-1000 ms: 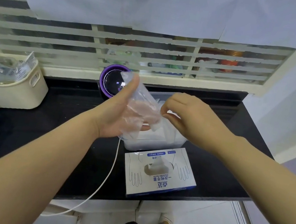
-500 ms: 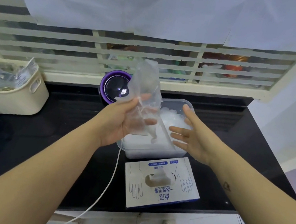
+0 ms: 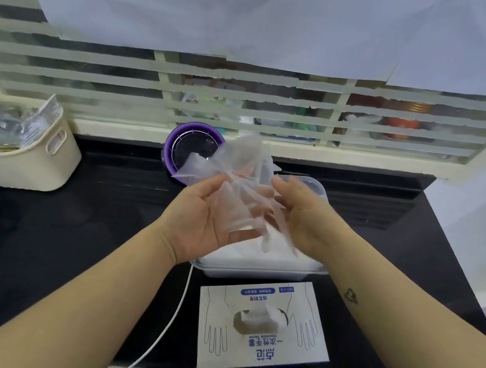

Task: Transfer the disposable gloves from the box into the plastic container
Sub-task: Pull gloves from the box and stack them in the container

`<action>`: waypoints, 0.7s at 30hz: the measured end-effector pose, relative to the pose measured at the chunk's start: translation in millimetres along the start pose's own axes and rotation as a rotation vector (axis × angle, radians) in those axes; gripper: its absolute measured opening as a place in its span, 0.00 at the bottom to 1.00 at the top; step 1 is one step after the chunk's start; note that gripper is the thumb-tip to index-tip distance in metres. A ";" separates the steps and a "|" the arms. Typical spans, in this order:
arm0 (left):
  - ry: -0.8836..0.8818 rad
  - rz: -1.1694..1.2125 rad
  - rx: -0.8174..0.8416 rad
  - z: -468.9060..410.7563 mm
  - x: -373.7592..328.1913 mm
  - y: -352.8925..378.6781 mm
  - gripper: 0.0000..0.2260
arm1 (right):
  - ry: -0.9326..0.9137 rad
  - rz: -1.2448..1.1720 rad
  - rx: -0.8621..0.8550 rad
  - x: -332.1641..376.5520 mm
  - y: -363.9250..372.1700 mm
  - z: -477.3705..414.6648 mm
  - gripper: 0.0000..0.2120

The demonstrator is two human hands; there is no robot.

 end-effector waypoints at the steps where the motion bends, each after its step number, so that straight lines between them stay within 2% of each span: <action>1: -0.011 0.012 -0.032 0.3 2.4 -2.4 0.21 | -0.099 0.105 -0.078 8.6 -5.7 -2.9 0.25; 4: -0.003 -0.025 -0.156 4.7 5.0 -15.7 0.16 | -0.257 0.614 -0.142 27.0 -19.1 -6.0 0.24; 6: 0.083 -0.065 -0.369 10.9 -0.1 -30.7 0.14 | -0.268 0.874 -0.119 30.4 -26.3 -9.9 0.23; 8: 0.273 -0.165 -0.641 24.6 -8.4 -44.8 0.10 | -0.247 1.000 -0.103 28.7 -29.7 -14.1 0.23; 10: 0.588 -0.464 -0.883 43.8 -21.8 -41.7 0.10 | -0.204 1.077 -0.075 21.3 -29.0 -21.2 0.23; 11: 0.774 -0.671 -0.923 51.1 -27.4 -30.9 0.11 | -0.176 1.114 -0.063 16.9 -28.4 -25.3 0.23; 12: 0.934 -0.901 -0.880 52.1 -29.9 -17.5 0.11 | -0.152 1.150 -0.051 11.9 -28.1 -30.1 0.22; 13: 1.029 -1.146 -0.761 46.2 -27.6 -3.9 0.10 | -0.140 1.185 -0.039 7.4 -28.7 -35.5 0.22; 14: 1.047 -1.383 -0.611 34.2 -21.5 5.7 0.09 | -0.137 1.220 -0.033 3.7 -29.2 -39.9 0.22; 15: 0.953 -1.586 -0.485 19.1 -14.2 11.9 0.10 | -0.138 1.261 -0.028 -0.1 -29.9 -44.5 0.22; 16: 0.771 -1.744 -0.413 1.7 -7.6 11.4 0.12 | -0.137 1.299 -0.024 -3.5 -30.9 -47.6 0.22; 19: 0.160 -2.050 -0.411 -42.1 6.6 -13.7 0.22 | -0.124 1.351 -0.002 -12.6 -34.2 -53.9 0.21; 21: -0.038 -2.201 -0.398 -55.3 9.8 -24.6 0.23 | -0.121 1.413 -0.004 -11.1 -35.9 -54.4 0.22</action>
Point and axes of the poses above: each hand's wrist, its own z-axis away from the middle knuckle, its own y-axis out of the palm, x = y × z, the point moved 5 cm from there along -z, towards the middle knuckle, and after that the axes turned 11 degrees about -y, right-handed, at the moved point
